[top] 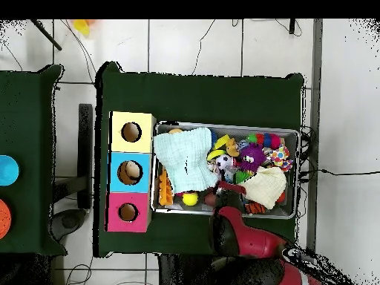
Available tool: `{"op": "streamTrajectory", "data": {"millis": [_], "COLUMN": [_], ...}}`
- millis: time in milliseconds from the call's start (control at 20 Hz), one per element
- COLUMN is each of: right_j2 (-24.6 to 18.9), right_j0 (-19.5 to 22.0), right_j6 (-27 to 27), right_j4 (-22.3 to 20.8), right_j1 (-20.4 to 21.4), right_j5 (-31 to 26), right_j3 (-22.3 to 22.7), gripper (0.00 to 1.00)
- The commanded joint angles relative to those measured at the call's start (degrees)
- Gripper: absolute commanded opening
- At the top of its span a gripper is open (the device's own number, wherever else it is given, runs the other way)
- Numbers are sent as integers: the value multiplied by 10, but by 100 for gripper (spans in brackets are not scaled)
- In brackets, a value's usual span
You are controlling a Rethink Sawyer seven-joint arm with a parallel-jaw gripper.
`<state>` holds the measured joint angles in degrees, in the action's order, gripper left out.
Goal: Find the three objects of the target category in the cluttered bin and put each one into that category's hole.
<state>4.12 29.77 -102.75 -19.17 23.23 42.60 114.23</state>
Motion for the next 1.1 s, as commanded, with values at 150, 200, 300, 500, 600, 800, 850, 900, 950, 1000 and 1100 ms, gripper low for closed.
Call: {"op": "streamTrajectory", "data": {"millis": [150,200,300,500,600,800,850,900,950,1000,1100], "right_j2": [-17,-14,-13,-6,-12,-7,-6,-4,-1,-1,0], "right_j0": [-19,-20,-18,-32,-31,-37,-39,-40,-43,-40,-40], "right_j6": [-108,-109,-106,-103,-105,-106,-107,-106,-102,-102,-104], "right_j4": [31,32,26,43,38,42,43,43,43,37,37], "right_j1": [22,19,16,15,12,26,24,22,21,19,17], "right_j5": [-2,14,9,1,-6,-8,-4,-1,0,5,10], "right_j3": [-10,-11,-16,-16,-21,-10,-9,-9,-10,-12,-14], "gripper": [100,100,100,100,100,100,100,100,100,100,100]}}
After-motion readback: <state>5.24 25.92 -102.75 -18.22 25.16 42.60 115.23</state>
